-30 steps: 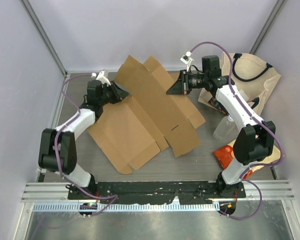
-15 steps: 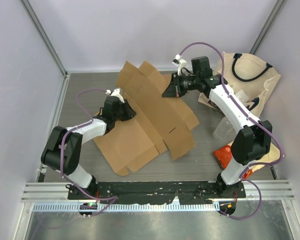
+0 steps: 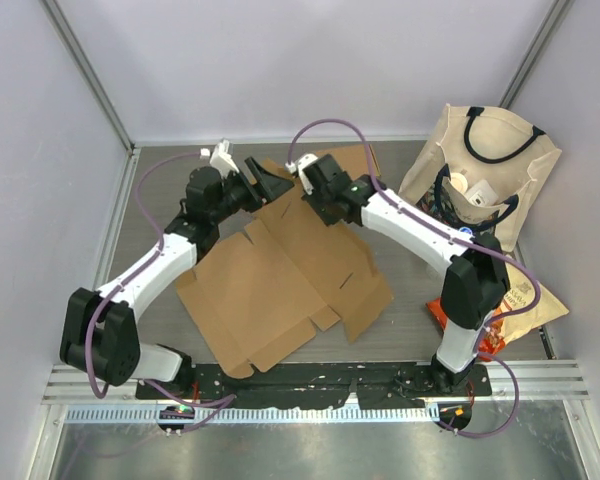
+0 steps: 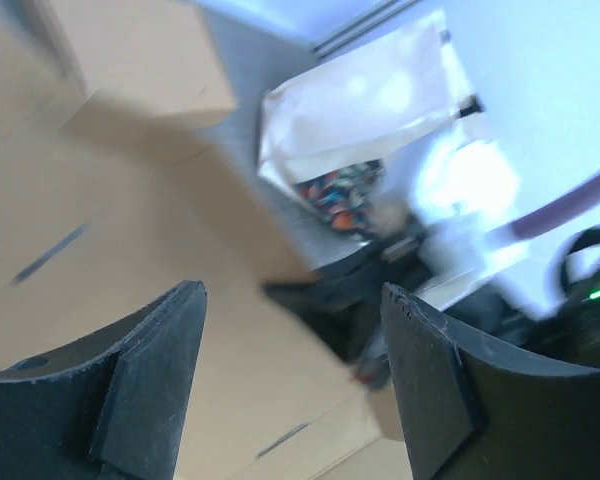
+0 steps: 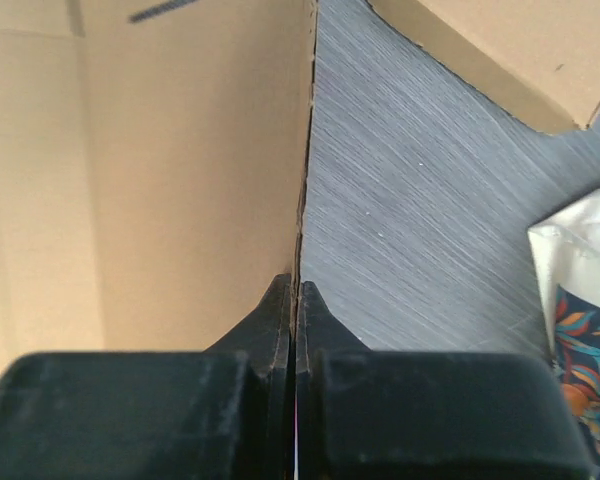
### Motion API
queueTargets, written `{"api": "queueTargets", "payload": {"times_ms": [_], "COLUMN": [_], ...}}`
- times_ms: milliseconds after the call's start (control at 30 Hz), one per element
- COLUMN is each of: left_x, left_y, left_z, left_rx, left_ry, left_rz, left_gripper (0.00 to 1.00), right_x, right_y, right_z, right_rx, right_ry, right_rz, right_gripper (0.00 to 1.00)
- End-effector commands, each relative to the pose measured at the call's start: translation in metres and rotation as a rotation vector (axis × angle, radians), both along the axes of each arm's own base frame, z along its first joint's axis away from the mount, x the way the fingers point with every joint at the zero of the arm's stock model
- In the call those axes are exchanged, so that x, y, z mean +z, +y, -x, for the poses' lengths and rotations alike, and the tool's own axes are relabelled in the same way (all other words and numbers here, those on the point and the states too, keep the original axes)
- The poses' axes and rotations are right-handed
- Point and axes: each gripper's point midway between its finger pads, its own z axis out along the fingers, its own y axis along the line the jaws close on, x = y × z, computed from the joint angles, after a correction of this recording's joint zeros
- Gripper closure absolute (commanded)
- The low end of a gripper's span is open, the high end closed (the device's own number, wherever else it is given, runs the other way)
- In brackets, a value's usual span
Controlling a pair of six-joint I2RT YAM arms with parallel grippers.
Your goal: Fold the paper box
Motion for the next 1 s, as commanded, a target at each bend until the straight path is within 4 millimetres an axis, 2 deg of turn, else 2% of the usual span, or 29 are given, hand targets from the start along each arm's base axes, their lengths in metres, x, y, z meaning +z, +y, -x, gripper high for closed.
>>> {"api": "queueTargets", "payload": {"times_ms": [0,33,67,133,200,233,333,367,433,600,633,667,767,800,867,967], "left_x": [0.059,0.061,0.055,0.047,0.048,0.039,0.032,0.036,0.041,0.032,0.029,0.017,0.01,0.004,0.004,0.004], "left_y": [-0.007,-0.001,0.006,0.01,0.004,-0.003,-0.016,-0.02,-0.022,-0.035,-0.038,-0.045,-0.057,-0.059,-0.065,-0.067], "left_z": [-0.007,-0.012,-0.017,-0.026,-0.029,-0.034,-0.04,-0.045,-0.05,-0.06,-0.062,-0.064,-0.064,-0.064,-0.063,-0.063], "left_rx": [-0.028,0.011,0.056,0.098,0.082,0.075,0.043,0.039,0.042,0.053,0.051,0.045,0.022,0.019,0.004,-0.015], "left_ry": [-0.099,-0.082,-0.032,0.061,0.109,0.191,0.293,0.293,0.291,0.334,0.344,0.371,0.393,0.394,0.372,0.329], "left_rz": [0.021,0.008,0.019,0.139,0.226,0.277,0.358,0.412,0.449,0.478,0.478,0.469,0.485,0.481,0.482,0.477], "left_gripper": [0.28,0.33,0.35,0.35,0.33,0.32,0.31,0.3,0.3,0.29,0.29,0.3,0.43,0.49,0.55,0.73], "right_x": [0.013,0.016,0.015,0.023,0.019,0.024,0.023,0.021,0.022,0.02,0.021,0.023,0.027,0.027,0.03,0.038], "right_y": [-0.015,-0.014,-0.014,-0.014,-0.008,-0.007,0.003,0.004,0.009,0.015,0.017,0.017,0.018,0.018,0.015,0.012], "right_z": [-0.022,-0.023,-0.026,-0.026,-0.025,-0.023,-0.016,-0.015,-0.012,-0.01,-0.009,-0.01,-0.011,-0.011,-0.013,-0.012], "right_rx": [-0.06,-0.063,-0.06,-0.06,-0.022,-0.012,0.049,0.059,0.085,0.111,0.117,0.119,0.126,0.126,0.111,0.092], "right_ry": [-0.226,-0.258,-0.296,-0.344,-0.367,-0.38,-0.375,-0.381,-0.381,-0.372,-0.376,-0.381,-0.396,-0.397,-0.402,-0.41], "right_rz": [0.174,0.184,0.191,0.174,0.136,0.114,0.07,0.055,0.026,0.0,-0.002,-0.004,0.009,0.018,0.036,0.034], "right_gripper": [0.99,0.99,0.99,0.99,0.99,0.99,0.99,0.99,0.99,0.99,0.99,0.99,0.99,0.99,0.99,0.99]}}
